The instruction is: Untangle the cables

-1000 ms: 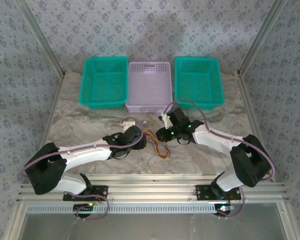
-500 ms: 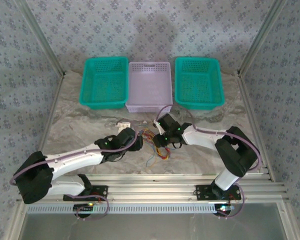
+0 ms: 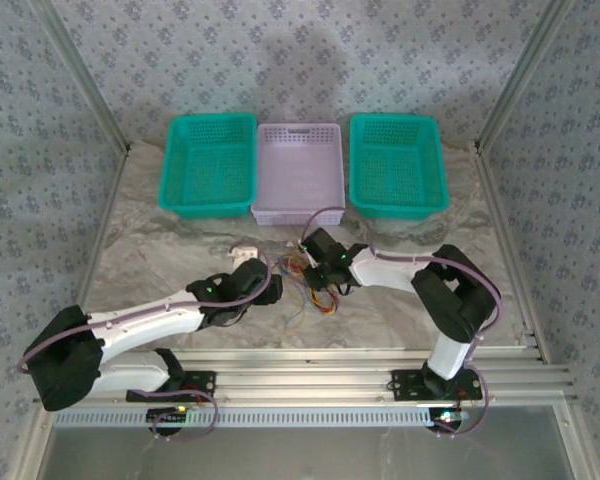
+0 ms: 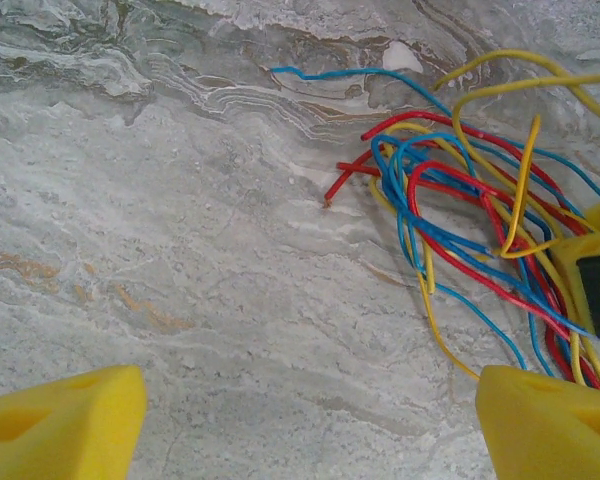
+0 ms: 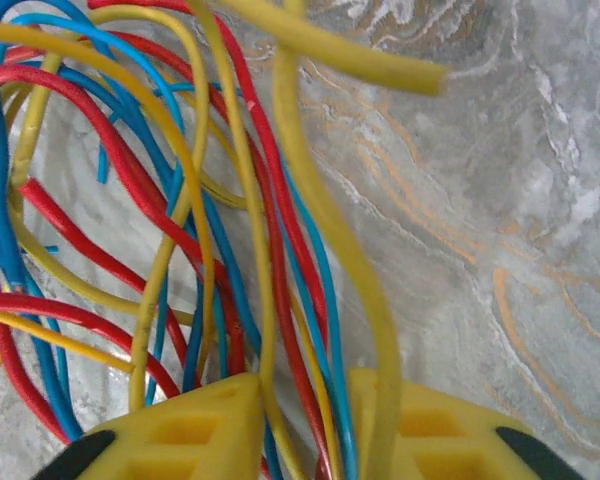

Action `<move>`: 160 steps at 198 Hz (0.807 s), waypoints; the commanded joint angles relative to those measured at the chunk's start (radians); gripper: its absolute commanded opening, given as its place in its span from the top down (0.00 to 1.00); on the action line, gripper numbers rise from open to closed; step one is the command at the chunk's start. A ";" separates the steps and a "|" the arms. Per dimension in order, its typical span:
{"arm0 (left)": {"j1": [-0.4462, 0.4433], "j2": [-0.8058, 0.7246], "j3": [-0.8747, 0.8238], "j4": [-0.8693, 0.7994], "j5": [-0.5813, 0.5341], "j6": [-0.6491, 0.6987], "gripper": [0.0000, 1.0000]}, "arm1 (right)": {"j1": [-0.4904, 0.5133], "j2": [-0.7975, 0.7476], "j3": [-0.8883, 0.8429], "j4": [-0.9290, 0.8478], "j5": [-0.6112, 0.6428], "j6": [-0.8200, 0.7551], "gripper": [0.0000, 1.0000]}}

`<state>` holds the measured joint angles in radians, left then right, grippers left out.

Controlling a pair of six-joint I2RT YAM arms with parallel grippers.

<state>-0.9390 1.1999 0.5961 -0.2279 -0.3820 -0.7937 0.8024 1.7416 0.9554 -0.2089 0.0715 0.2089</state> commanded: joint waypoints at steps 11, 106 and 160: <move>-0.011 -0.020 -0.009 0.009 -0.006 0.011 0.14 | 0.000 0.052 0.008 -0.031 0.032 -0.009 0.84; -0.011 -0.065 -0.023 0.077 0.096 0.017 0.14 | -0.002 -0.212 -0.030 0.005 -0.008 -0.016 1.00; -0.011 -0.054 0.012 0.141 0.157 0.006 0.12 | 0.006 -0.390 -0.023 -0.005 -0.050 -0.022 1.00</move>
<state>-0.9390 1.1519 0.5789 -0.1452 -0.2661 -0.7898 0.7994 1.4059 0.9260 -0.2062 0.0525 0.1940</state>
